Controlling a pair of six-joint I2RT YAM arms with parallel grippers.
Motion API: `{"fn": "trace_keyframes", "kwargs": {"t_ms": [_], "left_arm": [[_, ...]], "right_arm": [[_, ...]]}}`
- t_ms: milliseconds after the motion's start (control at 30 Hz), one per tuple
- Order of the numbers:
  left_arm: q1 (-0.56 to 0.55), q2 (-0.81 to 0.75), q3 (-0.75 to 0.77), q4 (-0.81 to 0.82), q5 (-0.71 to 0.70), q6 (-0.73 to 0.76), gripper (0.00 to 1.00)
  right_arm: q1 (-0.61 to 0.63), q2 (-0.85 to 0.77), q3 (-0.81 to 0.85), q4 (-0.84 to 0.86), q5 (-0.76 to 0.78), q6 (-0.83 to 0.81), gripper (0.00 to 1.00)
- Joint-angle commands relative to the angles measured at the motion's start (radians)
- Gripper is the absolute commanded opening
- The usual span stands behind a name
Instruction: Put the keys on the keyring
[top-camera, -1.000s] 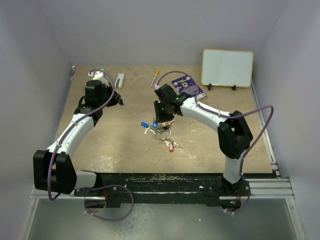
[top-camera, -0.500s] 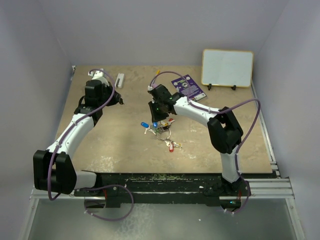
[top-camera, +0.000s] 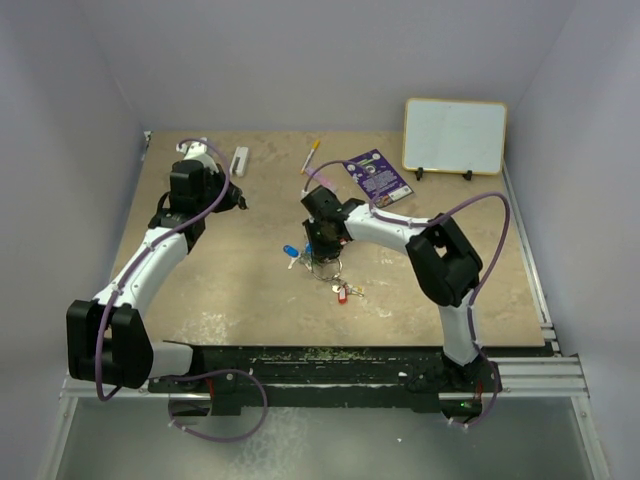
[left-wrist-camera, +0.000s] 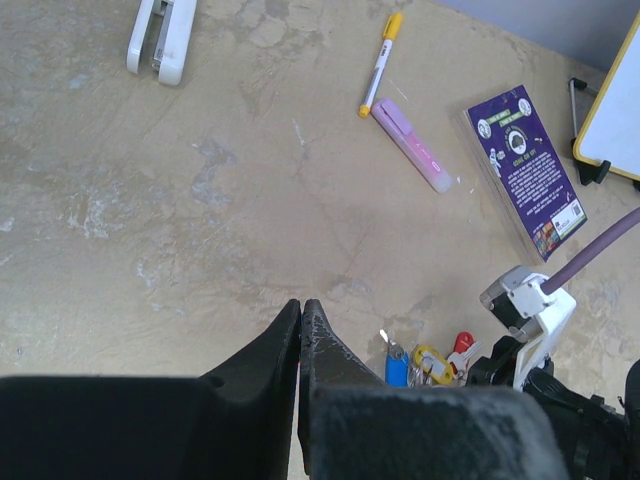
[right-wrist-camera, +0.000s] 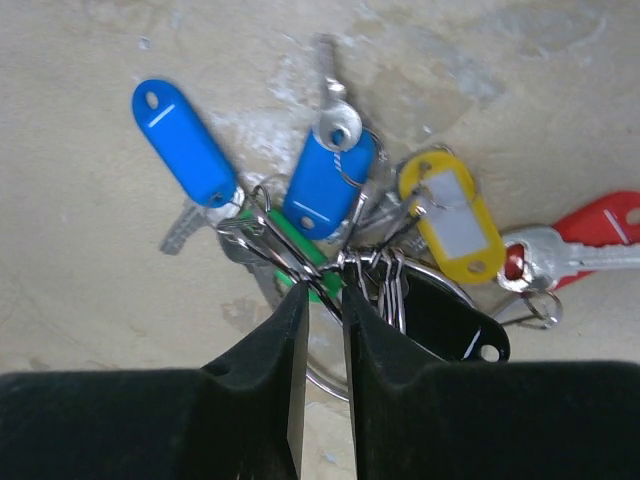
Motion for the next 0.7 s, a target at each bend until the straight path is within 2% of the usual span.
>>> {"fn": "trace_keyframes", "kwargs": {"t_ms": [0,133,400,533,667], "left_arm": [[0.006,-0.015,-0.002,0.052,0.005,-0.017,0.04],[0.006,-0.016,-0.003,0.051,0.004,-0.017,0.04],[0.006,-0.011,-0.005,0.054,0.011,-0.023,0.04],[0.006,-0.004,-0.005,0.054,0.019,-0.029,0.04],[0.006,0.007,-0.003,0.06,0.027,-0.039,0.04]], "right_arm": [[-0.019,-0.016,-0.018,-0.075,0.081,0.071,0.21],[-0.04,-0.053,-0.106,-0.119,0.15,0.156,0.21],[-0.166,-0.291,-0.314,-0.146,0.24,0.37,0.26],[-0.177,-0.379,-0.284,-0.133,0.258,0.354,0.28],[-0.17,-0.384,-0.176,-0.083,0.266,0.267,0.29]]}}
